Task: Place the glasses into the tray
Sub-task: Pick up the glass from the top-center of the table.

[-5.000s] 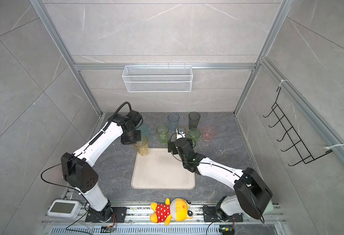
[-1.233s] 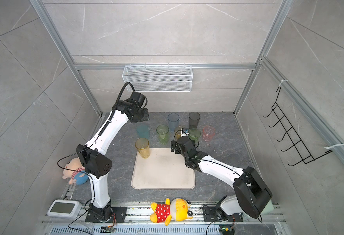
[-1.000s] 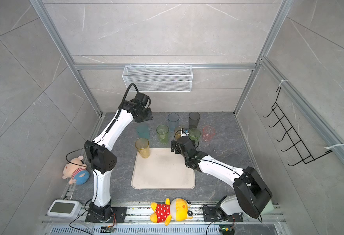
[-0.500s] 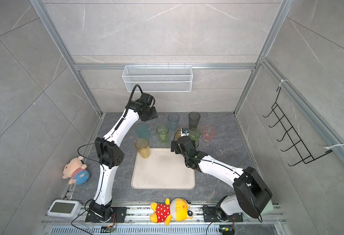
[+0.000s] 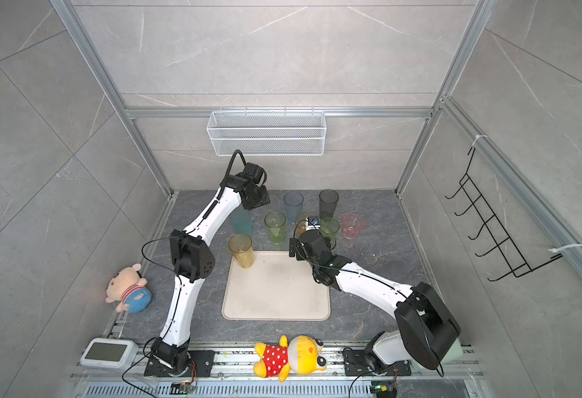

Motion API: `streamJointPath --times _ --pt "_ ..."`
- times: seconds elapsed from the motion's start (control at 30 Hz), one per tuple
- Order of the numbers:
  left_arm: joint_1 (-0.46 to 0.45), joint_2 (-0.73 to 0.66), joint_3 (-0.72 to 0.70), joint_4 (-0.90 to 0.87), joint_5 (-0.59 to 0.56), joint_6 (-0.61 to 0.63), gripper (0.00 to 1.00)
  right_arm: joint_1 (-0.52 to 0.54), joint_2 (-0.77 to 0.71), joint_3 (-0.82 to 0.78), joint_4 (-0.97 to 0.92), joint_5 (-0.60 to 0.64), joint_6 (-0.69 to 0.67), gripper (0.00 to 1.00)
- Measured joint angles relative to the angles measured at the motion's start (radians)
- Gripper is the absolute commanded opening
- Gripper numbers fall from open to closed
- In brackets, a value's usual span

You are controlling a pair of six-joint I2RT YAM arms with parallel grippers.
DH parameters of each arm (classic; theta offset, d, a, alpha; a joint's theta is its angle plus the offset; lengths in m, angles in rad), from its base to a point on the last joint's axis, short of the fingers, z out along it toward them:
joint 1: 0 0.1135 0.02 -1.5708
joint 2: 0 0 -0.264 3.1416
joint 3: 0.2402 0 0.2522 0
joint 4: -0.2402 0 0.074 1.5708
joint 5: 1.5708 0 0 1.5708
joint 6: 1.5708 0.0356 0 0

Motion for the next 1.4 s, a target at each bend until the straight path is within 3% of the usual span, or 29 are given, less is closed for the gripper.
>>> streamJointPath --times 0.63,1.4 --pt "-0.002 0.039 0.000 0.007 0.008 -0.021 0.39 0.000 0.002 0.000 -0.003 0.000 0.000 0.99" --pt "-0.002 0.039 -0.001 0.012 0.008 -0.021 0.16 -0.001 0.008 0.013 -0.018 -0.005 0.000 1.00"
